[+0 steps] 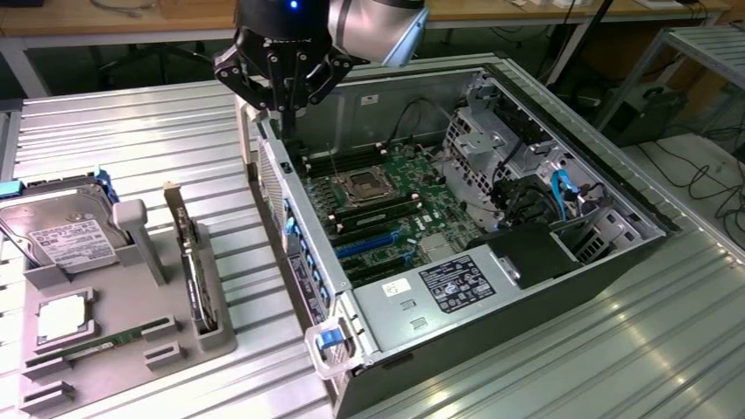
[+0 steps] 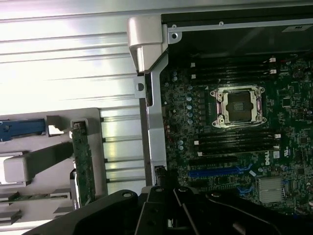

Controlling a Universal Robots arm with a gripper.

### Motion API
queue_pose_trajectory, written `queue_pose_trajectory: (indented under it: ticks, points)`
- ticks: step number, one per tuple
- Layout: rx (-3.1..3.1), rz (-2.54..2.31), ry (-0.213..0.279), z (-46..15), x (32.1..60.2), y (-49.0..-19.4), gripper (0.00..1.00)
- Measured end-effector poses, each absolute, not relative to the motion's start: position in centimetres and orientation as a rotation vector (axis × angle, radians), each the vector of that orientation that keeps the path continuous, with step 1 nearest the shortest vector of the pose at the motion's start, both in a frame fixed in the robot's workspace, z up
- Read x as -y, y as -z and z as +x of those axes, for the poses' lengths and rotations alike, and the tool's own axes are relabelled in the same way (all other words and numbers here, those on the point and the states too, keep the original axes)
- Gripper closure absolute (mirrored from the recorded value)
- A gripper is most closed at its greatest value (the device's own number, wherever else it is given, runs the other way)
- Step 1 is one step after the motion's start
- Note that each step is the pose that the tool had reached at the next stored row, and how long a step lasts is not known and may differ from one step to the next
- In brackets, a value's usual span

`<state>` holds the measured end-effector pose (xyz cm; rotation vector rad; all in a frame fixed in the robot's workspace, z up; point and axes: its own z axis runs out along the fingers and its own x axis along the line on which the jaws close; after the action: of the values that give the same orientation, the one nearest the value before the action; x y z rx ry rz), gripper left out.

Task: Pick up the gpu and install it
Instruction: 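Reach for the gpu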

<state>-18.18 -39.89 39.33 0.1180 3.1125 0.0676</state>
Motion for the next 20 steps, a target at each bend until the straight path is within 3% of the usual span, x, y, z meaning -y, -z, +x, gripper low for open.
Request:
queue_pose_trajectory:
  ticks: [20]
  points:
    - [-3.113,0.118,-0.068,-18.87,39.97,-39.33,0.89]
